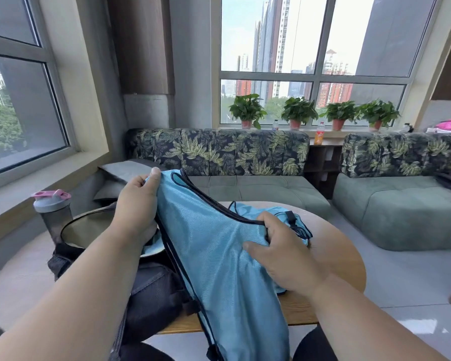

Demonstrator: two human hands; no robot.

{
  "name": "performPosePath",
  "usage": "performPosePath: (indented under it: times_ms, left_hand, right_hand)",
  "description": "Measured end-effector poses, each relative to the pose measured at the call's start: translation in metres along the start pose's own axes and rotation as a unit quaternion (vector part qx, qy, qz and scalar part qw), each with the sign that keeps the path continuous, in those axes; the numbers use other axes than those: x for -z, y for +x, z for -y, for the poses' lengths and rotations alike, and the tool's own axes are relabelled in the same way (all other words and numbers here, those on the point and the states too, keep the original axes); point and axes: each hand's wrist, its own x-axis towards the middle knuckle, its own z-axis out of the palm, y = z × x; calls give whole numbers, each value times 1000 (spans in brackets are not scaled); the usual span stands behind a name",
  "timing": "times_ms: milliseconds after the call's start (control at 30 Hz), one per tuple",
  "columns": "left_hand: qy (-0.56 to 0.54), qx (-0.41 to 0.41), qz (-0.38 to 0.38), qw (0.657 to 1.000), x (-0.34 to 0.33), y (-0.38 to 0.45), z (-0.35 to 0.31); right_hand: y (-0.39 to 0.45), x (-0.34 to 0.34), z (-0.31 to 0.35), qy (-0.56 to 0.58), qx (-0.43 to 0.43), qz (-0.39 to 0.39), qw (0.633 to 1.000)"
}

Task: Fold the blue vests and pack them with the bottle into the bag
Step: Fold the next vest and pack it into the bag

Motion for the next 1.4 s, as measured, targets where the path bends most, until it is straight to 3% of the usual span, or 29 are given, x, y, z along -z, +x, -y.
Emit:
performPosePath:
  times_ms: [100,233,400,467,700,900,1133,1267,1400]
  left_hand:
    - [-110,113,38,987,-4,6,6]
    - [-217,226,140,939,-4,-21,38]
    - [-244,384,293,841,-4,-85,103]
    - [-235,400,330,822,-8,-101,110]
    - [-263,369,360,815,-21,-93,98]
    - [-354,424,364,750,-33,-99,93]
    - [-263,359,327,834,-24,-90,98]
    - [-203,311,272,888,-17,-76,85]
    - [-176,259,263,912,-17,-68,68]
  right_hand:
    - [5,-2,8,96,3,24,995]
    - [15,-6,21,255,-17,40,966]
    - [28,-11,39,345,-63,37,936]
    - [31,-12,41,347,-77,43,934]
    - [40,-12,41,396,-97,119,905]
    - [44,-10,32,438,-84,142,884]
    - [45,2,23,461,-82,131,873]
    - [45,20,16,447,-100,58,887]
    - [32,17,-11,486,-163,28,858]
